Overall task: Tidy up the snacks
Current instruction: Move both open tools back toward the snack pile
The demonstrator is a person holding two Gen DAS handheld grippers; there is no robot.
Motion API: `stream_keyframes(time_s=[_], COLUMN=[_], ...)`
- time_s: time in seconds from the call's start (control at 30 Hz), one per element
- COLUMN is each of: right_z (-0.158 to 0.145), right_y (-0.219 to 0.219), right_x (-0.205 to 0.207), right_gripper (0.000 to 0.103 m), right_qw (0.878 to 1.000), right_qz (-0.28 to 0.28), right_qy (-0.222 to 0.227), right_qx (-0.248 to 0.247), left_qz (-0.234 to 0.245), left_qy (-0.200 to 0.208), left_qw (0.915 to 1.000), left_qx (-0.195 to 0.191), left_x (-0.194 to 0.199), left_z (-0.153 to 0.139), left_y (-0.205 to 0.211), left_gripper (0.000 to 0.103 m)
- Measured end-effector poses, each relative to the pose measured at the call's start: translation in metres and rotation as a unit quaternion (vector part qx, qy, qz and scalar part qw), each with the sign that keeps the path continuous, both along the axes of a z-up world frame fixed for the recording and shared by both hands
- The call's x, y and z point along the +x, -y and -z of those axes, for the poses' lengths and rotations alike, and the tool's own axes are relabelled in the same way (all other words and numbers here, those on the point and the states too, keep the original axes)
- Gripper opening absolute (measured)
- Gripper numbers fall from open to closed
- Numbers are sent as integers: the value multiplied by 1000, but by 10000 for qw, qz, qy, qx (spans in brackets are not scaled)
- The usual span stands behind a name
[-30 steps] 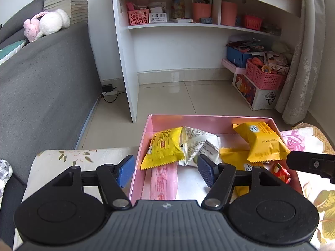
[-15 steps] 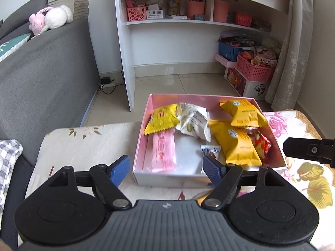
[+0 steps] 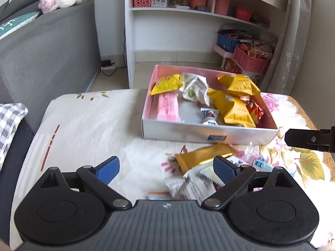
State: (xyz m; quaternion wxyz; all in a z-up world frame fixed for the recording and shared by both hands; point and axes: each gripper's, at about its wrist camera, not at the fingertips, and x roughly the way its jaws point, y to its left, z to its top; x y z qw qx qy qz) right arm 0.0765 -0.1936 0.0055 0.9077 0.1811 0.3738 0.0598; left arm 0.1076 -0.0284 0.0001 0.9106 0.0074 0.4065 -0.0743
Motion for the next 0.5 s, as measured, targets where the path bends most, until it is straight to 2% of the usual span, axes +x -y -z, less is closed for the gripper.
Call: stream_keyframes(time_s=[0.17, 0.5], right_z=[8, 32], right_y=[-4, -3], right_x=[-10, -31], right_gripper=[94, 95], right_qw=[9999, 9969], right_qz=[-3, -119], right_qy=[-16, 117], right_qx=[-131, -766], left_qz=[-92, -102], left_qy=[-7, 183], left_qw=[9999, 9997], left_qx=[-46, -118], left_x=[-17, -48], left_z=[9, 19], left_y=[-11, -30], left_gripper=[101, 102])
